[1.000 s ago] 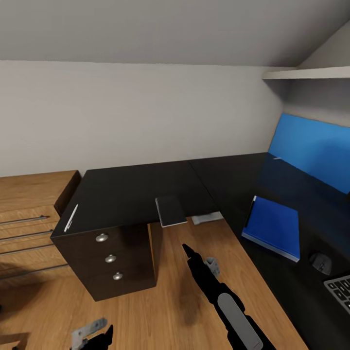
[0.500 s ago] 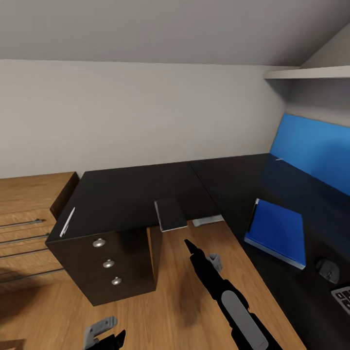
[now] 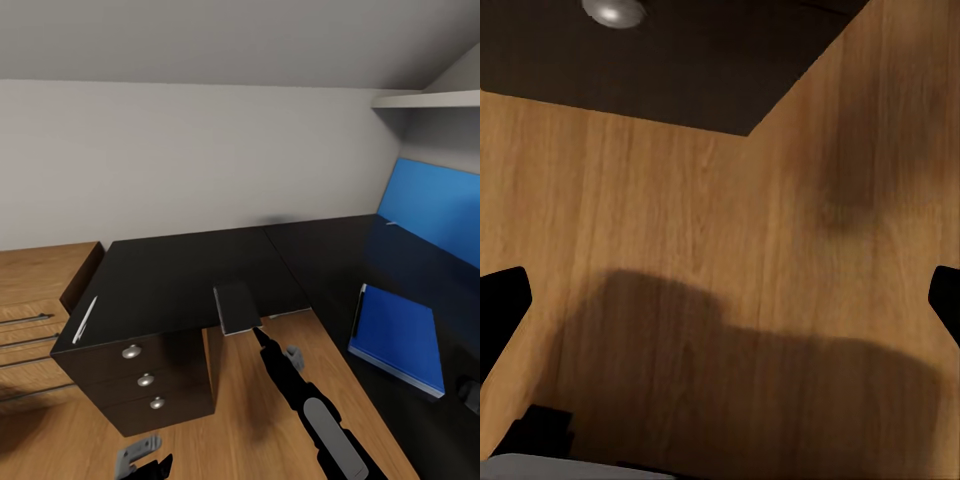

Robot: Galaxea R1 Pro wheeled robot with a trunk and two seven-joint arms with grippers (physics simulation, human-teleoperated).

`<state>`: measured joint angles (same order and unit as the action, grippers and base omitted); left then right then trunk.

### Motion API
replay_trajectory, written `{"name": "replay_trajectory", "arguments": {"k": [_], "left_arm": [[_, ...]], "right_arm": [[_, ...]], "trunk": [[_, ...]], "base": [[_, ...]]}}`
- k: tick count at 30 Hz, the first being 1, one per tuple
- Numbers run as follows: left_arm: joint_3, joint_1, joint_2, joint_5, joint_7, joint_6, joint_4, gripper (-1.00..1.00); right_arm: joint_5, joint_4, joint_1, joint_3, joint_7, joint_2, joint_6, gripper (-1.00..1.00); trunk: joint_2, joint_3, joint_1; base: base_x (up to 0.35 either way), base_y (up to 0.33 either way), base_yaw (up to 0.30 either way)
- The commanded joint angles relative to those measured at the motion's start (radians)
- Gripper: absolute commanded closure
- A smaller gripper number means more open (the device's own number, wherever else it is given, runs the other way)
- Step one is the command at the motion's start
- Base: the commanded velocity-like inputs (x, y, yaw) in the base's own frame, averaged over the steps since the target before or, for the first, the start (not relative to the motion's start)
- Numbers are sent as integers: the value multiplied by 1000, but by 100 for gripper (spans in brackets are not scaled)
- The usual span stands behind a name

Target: In the bedroom, organize the workspace by keeping the computer under the desk, ensuring the monitor is on the desk, placing the keyboard on the desk next to the monitor, placing the mouse on the desk next to the keyboard, moving the folder from the swivel chair onto the desk next to the mouse, stacking the notebook on top of the folder with the pen on top of the notebook, and positioning the swivel chair next to the desk.

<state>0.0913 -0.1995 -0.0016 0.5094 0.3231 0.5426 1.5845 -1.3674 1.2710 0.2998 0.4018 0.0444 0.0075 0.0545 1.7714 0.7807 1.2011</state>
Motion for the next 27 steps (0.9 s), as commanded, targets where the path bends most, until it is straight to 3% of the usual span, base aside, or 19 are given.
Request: {"name": "replay_trajectory", "arguments": {"k": [1, 14, 23, 24, 27], "left_arm": [[1, 0, 0, 11, 9, 2, 2, -100], [1, 0, 0, 11, 8, 3, 0, -100], [1, 0, 0, 12, 11, 6, 0, -100], [1, 0, 0, 12, 11, 6, 0, -100], [1, 0, 0, 12, 11, 7, 0, -100]], "right_arm": [[-7, 1, 0, 0, 5, 0, 2, -100], [-7, -1, 0, 0, 5, 0, 2, -100], [-7, -2, 0, 0, 6, 1, 1, -100], [-7, -2, 0, 0, 6, 1, 2, 100], [-7, -2, 0, 0, 8, 2, 2, 100]], "trunk": [[0, 1, 0], [0, 1, 0], [0, 1, 0], [0, 1, 0], [0, 1, 0]], "base": [[56, 27, 0], [148, 74, 0], [23, 12, 0], [2, 1, 0], [0, 0, 0]]}}
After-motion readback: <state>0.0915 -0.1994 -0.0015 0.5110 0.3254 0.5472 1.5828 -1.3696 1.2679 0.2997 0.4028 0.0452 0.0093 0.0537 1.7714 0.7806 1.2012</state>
